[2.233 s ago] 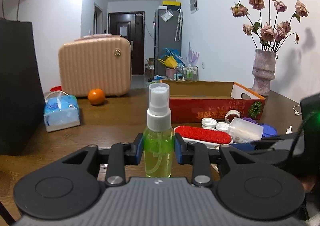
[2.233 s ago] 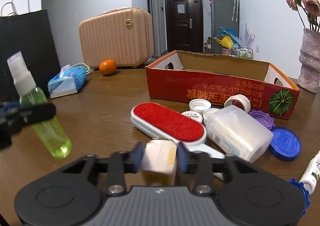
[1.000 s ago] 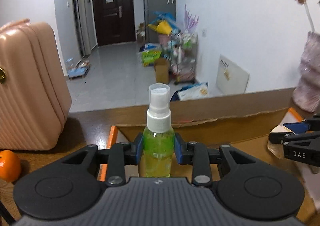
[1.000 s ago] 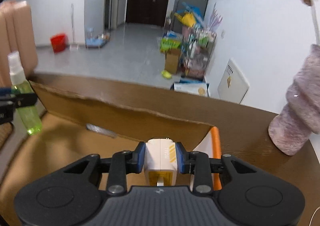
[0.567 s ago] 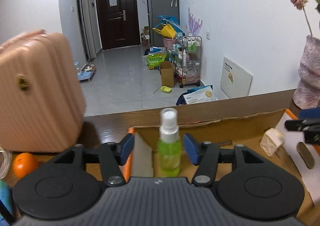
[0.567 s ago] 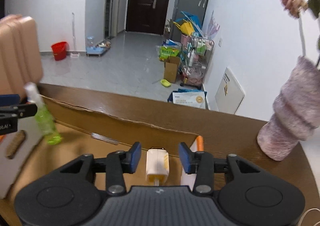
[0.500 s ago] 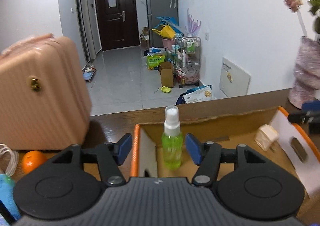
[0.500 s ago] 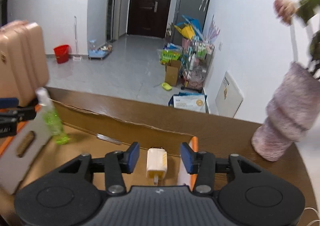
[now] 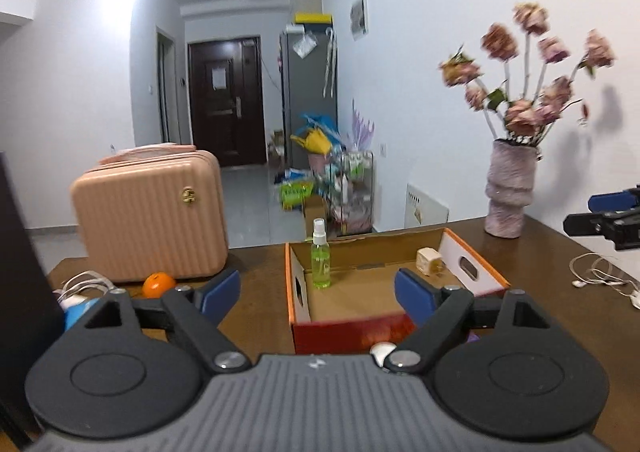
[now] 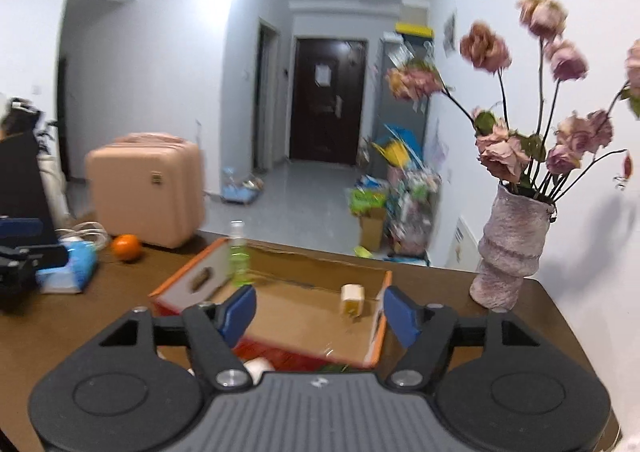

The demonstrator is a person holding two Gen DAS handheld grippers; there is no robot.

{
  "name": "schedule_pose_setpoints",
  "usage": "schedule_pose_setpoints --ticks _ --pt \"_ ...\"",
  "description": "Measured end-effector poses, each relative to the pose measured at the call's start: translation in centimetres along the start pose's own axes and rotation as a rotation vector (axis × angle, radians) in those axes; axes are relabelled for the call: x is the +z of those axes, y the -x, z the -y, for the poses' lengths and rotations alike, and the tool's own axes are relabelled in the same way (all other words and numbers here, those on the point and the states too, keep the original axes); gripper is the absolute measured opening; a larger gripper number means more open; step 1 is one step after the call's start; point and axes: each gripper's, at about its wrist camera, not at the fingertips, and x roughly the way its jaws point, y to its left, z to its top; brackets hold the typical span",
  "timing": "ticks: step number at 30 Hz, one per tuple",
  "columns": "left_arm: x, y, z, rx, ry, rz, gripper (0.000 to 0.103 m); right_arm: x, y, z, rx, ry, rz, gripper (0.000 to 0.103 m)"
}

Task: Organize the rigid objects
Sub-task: 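Withdraw both tools back from the red box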

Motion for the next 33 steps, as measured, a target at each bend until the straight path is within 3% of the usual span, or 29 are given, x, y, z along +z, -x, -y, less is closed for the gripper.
schedule_pose_setpoints --ticks 5,9,14,17,23,33 --pt "-5.6 8.2 0.7 0.020 0.013 0.079 0.095 -5.9 8.5 -2.6 0.042 0.004 0.117 0.085" --pt "-10.6 12.5 1.4 0.033 0.033 0.105 0.097 -12.2 12.9 -6.1 -0.003 0.036 0.183 0.087" --pt "-16.8 17.1 3.0 0.064 -0.030 0.134 0.099 -19.4 15.6 -8.7 -0.011 -0.040 0.142 0.087" --pt "-18.3 18.3 2.8 0.044 -0.005 0.100 0.100 -23.0 17.6 -9.8 0.008 -0.084 0.137 0.087" --pt "-18.6 19.3 3.2 0.054 -0.026 0.126 0.101 -25.9 20.2 -11.4 -0.010 -0.100 0.153 0.088" --pt "-19.0 17.6 3.3 0.030 -0.014 0.074 0.101 -25.7 19.5 -10.8 -0.042 -0.120 0.127 0.086"
